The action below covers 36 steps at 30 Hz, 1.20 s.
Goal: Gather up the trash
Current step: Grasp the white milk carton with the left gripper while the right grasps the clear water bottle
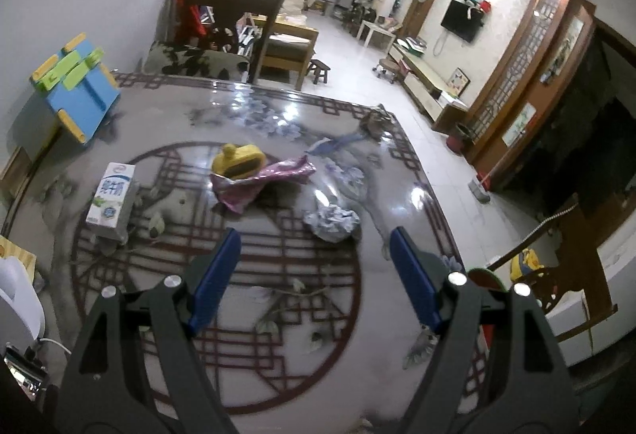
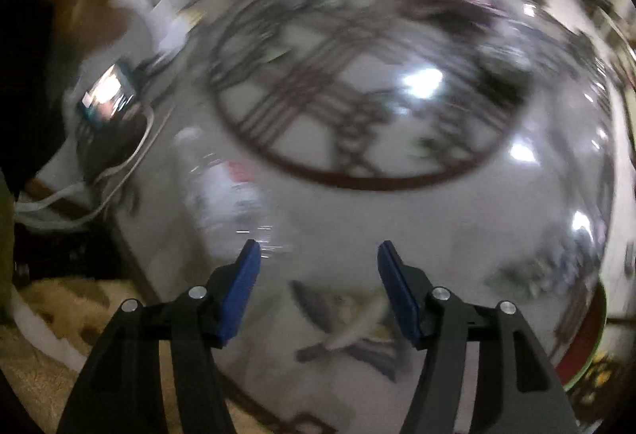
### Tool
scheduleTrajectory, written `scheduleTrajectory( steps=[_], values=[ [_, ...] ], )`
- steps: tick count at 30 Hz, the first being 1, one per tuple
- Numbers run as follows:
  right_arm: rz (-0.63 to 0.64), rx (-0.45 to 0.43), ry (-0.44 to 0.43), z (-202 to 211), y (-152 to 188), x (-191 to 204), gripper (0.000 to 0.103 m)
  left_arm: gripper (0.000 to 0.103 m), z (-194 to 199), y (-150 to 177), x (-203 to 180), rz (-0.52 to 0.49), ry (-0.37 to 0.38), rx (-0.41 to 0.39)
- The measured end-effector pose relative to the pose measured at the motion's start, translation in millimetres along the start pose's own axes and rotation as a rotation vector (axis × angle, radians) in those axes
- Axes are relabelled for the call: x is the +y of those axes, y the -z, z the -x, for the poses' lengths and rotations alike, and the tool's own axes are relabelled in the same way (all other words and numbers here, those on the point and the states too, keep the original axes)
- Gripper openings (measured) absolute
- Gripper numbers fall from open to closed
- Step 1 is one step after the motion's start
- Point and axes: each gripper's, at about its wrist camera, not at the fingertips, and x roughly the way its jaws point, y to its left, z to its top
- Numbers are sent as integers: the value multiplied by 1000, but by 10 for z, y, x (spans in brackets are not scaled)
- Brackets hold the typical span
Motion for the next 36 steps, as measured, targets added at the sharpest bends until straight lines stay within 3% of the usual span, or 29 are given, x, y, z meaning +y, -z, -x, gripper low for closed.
scheduleTrajectory(
  steps=[2,9,25,30,33,36],
  values=[
    [43,39,-8,-155,-68,126,68,75,4,-13,75,9,-3,-1],
    [16,107,-60,-495,-172,259,68,75,14,-30,323,31,-26,2],
    [-38,88,-96,-521,-154,192,65,75,-111,-110,585,33,-47,20],
    [-145,49,-26,-402,-110,-133,64,75,-264,-123,954,53,-122,44],
    [-249,11,57,-301,-65,-414,64,75,-456,-104,1336,109,-207,79],
    [-328,-7,76,-260,-11,-584,64,75,-786,-95,1741,136,-305,144]
  ],
)
